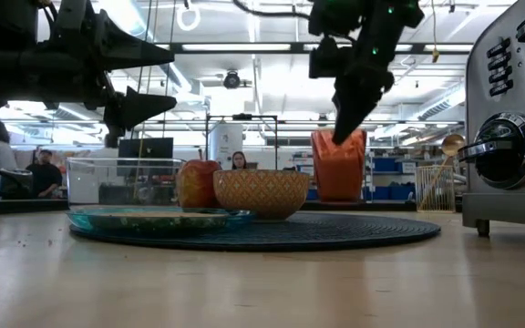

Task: Arrange a breakfast setting
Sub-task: Put the cup of rice grain into the top right of the placemat

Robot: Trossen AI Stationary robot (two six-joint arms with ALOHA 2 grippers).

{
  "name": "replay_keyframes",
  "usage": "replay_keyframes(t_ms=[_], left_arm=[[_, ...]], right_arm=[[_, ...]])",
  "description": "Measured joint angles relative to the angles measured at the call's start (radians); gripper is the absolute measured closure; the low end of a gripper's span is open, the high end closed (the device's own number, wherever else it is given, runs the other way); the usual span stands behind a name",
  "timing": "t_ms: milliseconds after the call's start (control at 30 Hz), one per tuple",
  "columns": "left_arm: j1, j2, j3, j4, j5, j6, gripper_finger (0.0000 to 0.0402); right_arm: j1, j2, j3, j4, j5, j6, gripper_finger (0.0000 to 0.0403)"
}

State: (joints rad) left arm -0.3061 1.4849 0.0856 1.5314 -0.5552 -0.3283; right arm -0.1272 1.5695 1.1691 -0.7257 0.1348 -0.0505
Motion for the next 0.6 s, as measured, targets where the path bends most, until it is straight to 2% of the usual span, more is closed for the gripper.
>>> replay_keyframes(t_ms=[233, 400, 600], left_arm=[[0.0, 0.0, 0.0, 0.0, 0.0, -0.001, 0.0005], [0.0, 0.0, 0.0, -0.002, 0.0, 0.0, 0.0005], [0.0, 0.0, 0.0, -0.003, 0.0, -0.001, 0.0005]], right_arm=[[0.003, -0.001, -0.029, 0.076, 0.021, -0.11, 0.0391], [-0.007, -0.001, -0.034, 0.131, -0.062, -0.185, 0.0391], [-0.021, -0.001, -0.066, 0.157, -0.073, -0.25, 0.0391]])
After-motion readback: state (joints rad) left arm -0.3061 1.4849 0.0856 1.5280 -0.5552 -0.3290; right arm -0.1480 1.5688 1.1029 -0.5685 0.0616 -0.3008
